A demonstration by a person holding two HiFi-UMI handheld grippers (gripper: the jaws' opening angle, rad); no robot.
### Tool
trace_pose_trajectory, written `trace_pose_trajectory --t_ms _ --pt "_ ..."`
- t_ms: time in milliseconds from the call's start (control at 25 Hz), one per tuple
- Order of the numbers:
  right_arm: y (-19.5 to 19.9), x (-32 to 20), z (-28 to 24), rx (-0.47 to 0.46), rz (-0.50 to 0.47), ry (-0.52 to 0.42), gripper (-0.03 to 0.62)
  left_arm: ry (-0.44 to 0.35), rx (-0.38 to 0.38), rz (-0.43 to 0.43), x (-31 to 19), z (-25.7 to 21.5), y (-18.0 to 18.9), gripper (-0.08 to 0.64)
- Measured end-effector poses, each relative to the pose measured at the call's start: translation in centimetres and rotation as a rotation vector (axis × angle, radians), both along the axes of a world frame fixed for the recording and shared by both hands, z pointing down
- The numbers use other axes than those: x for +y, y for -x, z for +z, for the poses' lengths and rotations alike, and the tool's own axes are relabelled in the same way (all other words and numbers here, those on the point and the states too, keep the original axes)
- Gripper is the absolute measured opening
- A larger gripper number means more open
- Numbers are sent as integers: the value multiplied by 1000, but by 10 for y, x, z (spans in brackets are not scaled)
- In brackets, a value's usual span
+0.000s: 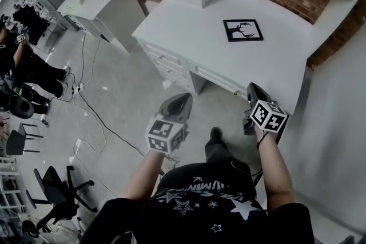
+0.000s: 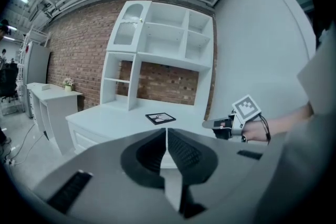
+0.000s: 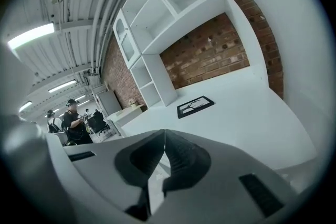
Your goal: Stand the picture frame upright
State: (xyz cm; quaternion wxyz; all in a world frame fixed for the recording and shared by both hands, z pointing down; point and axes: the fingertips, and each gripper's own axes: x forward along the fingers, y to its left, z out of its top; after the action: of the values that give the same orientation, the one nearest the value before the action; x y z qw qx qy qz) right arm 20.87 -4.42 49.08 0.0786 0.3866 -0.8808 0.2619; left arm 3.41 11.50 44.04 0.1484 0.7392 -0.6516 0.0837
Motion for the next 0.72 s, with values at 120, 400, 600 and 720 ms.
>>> trace_pose_trajectory --t_ms 120,400,600,720 --pt "9 -31 7 -33 4 42 14 21 11 -19 -29 5 10 21" --pt "27 -88 31 13 6 117 14 74 18 -48 -79 13 31 21" --pt "36 -127 49 -7 -3 178 14 93 11 -76 -119 16 43 21" --pt "37 -146 54 12 7 192 15 86 3 -91 -141 15 49 21"
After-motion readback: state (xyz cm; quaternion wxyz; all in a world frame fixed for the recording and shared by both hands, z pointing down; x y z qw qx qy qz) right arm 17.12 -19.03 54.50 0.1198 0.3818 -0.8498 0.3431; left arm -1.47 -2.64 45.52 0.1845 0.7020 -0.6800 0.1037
